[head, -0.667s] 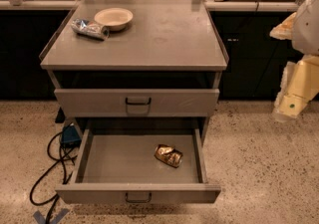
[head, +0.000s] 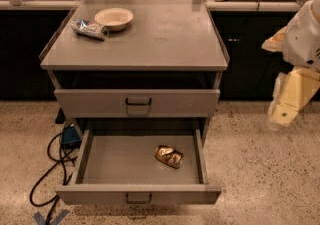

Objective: Pick orange can from middle drawer and place on counter

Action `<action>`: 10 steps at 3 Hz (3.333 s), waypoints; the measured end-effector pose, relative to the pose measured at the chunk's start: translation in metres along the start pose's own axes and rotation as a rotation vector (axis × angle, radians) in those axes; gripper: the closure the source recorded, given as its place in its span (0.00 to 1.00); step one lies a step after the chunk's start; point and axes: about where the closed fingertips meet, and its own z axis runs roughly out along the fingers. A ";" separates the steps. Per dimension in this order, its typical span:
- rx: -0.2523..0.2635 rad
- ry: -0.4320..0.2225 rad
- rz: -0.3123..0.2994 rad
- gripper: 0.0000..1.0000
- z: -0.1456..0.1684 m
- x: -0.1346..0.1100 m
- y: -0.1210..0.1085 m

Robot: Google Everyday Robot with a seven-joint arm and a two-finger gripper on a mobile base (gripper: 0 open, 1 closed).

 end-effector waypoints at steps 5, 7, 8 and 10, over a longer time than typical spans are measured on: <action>-0.392 -0.369 -0.017 0.00 0.226 0.004 0.089; -0.314 -0.713 0.129 0.00 0.273 -0.047 0.092; -0.245 -0.721 0.158 0.00 0.275 -0.053 0.073; -0.162 -0.684 0.152 0.00 0.286 -0.068 0.091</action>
Offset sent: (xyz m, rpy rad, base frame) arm -0.0282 0.0574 -0.2577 0.3680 0.3399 0.1942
